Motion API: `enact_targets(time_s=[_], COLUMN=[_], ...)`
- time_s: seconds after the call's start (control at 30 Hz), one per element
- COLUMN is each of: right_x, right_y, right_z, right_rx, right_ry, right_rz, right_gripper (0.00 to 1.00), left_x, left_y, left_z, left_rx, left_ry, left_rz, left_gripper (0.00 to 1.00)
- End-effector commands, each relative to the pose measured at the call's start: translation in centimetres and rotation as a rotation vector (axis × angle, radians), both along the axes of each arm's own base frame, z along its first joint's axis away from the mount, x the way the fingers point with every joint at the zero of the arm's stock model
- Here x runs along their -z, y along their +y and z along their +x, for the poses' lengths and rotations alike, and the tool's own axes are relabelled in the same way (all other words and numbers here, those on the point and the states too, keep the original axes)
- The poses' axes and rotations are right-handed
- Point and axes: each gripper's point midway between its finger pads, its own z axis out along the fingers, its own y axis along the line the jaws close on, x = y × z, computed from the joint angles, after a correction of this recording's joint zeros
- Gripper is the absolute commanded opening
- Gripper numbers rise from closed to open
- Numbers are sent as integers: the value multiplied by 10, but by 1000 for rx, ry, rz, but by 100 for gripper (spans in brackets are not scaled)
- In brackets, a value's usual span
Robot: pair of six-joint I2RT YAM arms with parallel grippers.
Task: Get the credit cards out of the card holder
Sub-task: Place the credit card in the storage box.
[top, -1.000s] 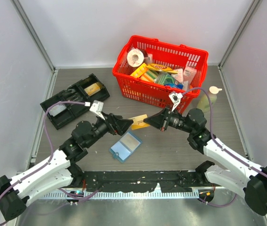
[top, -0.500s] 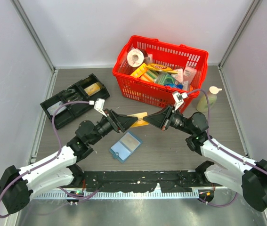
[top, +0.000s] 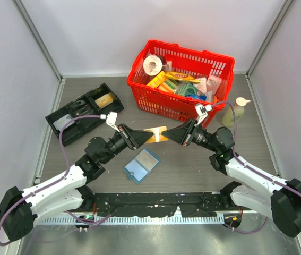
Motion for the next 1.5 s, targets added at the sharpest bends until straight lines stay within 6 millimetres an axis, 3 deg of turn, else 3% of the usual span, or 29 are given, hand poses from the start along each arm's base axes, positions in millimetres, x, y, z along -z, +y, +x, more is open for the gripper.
enact_targets(time_s=[0.0, 0.1, 0.13, 0.17, 0.2, 0.33, 0.4, 0.5, 0.67, 0.93, 1.2, 1.23, 1.37, 1.47], right_x=[-14, -12, -10, -9, -7, 4, 11, 24, 36, 31, 31, 32, 34, 35], right_y=[-3, -5, -6, -8, -8, -15, -24, -41, -85, -121, -116, -115, -105, -102], right_z=[1, 4, 5, 8, 9, 18, 33, 51, 68, 67, 58, 59, 55, 55], right_rx=[13, 23, 28, 39, 44, 104, 208, 356, 634, 804, 749, 747, 683, 661], right_ry=[-48, -42, -32, -29, -18, 4, 42, 124, 35, -58, -130, -130, -145, -155], right_rz=[40, 38, 33, 30, 22, -22, -50, -97, -192, -284, -340, -343, -372, -379], right_gripper=[1, 7, 16, 22, 38, 77, 89, 98, 100, 98, 92, 92, 92, 91], left_x=[-13, -12, -11, -8, -7, 5, 14, 26, 43, 62, 88, 86, 123, 135], left_y=[-2, -3, -3, -3, -2, 11, 22, 44, 101, 187, 226, 242, 254, 261], left_z=[2, 4, 5, 7, 10, 25, 36, 56, 97, 174, 261, 274, 308, 330], left_rx=[0, -3, -7, -13, -30, -115, -157, -230, -405, -634, -704, -737, -739, -755], left_ry=[-29, -20, -13, -3, 5, 62, 106, 173, 257, 371, 448, 450, 534, 561], left_rz=[-27, -20, -14, -5, 4, 59, 102, 153, 237, 296, 347, 340, 370, 381], left_gripper=[24, 3, 0, 0, 0, 0, 0, 0, 0, 0, 0, 0, 0, 0])
